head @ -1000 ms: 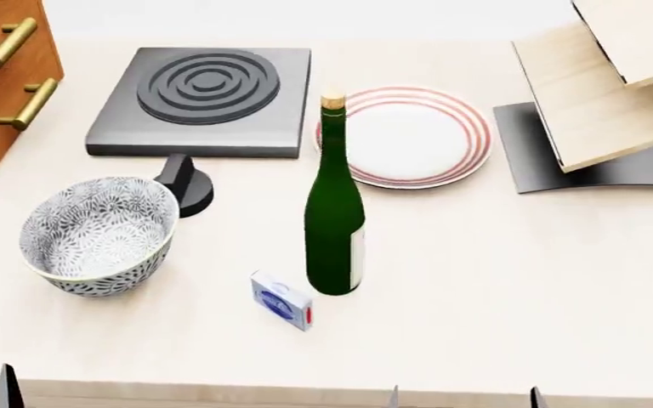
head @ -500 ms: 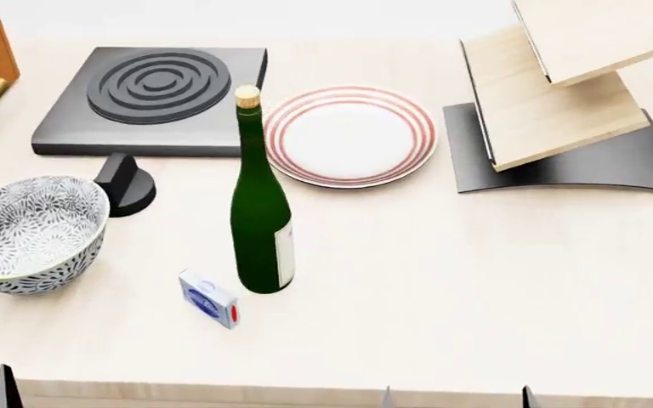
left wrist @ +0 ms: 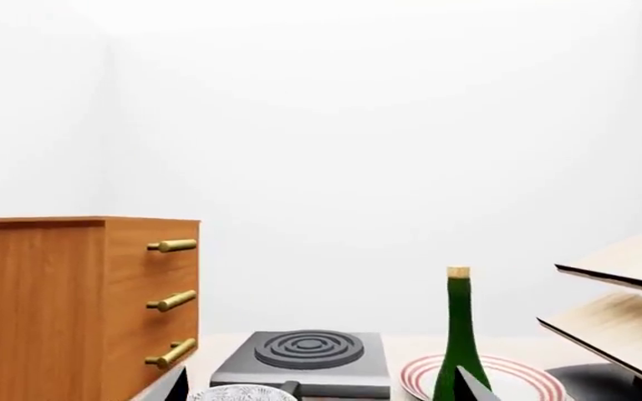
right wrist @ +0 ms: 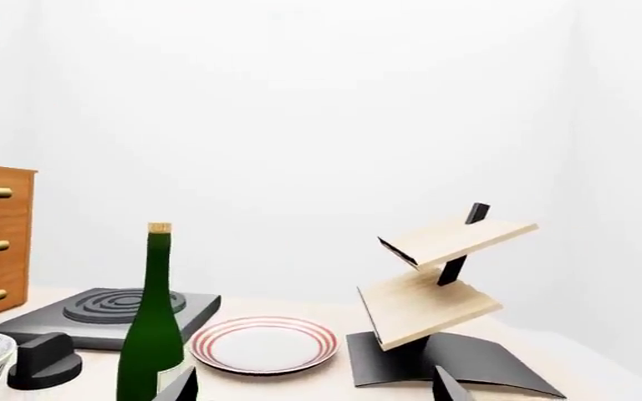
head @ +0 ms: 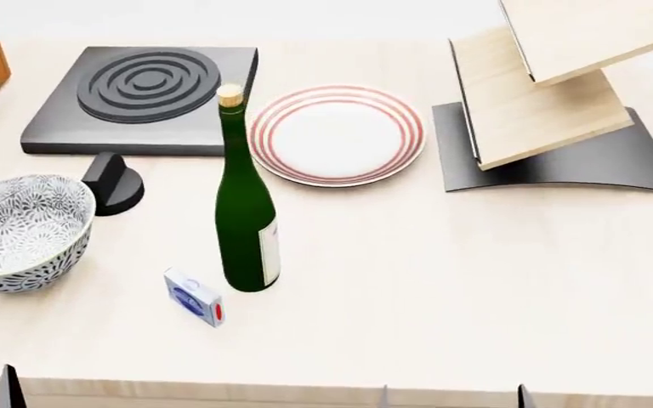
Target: Pick up the akita bowl and put it on the plate.
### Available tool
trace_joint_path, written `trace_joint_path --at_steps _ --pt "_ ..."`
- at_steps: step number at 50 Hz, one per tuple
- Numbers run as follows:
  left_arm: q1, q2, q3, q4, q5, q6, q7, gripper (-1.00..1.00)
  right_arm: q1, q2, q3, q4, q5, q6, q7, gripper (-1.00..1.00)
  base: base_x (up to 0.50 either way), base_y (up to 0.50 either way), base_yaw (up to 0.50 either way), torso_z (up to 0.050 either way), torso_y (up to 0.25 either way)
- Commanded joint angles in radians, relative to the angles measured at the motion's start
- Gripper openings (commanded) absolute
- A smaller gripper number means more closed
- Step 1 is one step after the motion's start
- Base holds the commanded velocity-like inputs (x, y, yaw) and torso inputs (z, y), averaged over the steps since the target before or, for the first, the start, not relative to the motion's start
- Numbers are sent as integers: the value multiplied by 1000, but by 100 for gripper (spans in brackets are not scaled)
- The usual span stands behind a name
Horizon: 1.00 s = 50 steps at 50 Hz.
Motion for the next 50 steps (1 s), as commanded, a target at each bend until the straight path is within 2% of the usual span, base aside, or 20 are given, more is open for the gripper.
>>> trace_joint_path --at_steps 1,16,50 --pt "1 -9 -3 8 -14 5 -11 100 -2 5 -3 -10 -8 -9 16 100 0 0 0 0 0" --pt "4 -20 -1 -3 -28 26 -20 100 0 12 -41 7 -65 -18 31 100 40 0 0 0 0" --pt "6 -34 15 -11 -22 47 -50 100 11 34 -70 13 -55 -4 38 100 86 -1 0 0 0"
